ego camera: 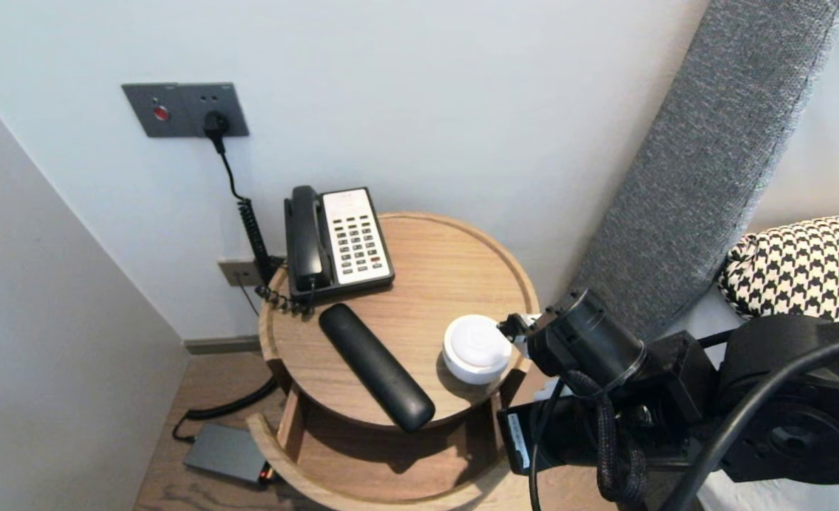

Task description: Open the nightstand drawer

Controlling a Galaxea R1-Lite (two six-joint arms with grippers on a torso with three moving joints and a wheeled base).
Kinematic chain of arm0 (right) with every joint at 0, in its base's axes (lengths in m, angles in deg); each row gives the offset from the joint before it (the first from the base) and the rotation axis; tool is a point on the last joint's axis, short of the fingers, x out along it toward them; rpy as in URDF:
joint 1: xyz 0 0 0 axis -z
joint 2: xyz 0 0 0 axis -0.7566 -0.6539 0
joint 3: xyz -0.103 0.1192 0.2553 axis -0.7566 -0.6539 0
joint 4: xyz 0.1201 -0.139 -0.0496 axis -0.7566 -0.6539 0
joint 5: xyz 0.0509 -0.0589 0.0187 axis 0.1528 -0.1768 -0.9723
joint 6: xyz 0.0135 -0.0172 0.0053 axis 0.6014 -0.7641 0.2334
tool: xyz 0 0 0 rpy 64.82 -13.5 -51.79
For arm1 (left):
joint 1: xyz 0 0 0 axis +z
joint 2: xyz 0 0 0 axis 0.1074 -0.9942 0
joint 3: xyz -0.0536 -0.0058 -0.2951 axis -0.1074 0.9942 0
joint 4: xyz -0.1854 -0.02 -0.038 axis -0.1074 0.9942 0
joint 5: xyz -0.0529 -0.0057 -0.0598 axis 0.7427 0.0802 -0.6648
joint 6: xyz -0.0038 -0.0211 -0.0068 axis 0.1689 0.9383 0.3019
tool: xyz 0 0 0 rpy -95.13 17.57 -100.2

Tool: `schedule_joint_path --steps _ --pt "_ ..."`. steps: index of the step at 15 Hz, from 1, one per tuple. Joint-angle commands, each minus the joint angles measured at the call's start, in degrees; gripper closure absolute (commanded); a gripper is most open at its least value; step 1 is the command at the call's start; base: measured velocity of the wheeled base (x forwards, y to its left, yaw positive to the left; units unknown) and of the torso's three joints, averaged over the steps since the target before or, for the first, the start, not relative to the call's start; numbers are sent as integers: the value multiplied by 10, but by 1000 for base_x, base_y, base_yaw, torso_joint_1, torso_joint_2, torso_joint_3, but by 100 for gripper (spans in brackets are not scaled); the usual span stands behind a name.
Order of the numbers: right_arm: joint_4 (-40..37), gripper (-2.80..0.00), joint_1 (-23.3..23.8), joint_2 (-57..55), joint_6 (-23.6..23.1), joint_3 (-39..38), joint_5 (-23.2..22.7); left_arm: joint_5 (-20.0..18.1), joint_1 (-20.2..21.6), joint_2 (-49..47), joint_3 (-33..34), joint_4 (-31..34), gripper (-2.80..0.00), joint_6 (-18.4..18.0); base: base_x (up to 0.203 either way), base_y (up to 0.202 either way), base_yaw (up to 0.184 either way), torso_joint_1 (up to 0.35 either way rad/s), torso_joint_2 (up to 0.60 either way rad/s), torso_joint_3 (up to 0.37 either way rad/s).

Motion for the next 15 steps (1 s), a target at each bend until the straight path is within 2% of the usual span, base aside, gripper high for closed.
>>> schedule_joint_path --steps 1,3,15 --pt "25 0 0 1 1 -28 1 0 0 1 5 0 0 0 0 0 0 0 0 0" --pt "53 0 -6 2 -1 -48 2 0 0 1 5 0 0 0 0 0 0 0 0 0" --pt "55 0 -48 31 1 -92 1 0 0 1 5 0 0 0 0 0 0 0 0 0"
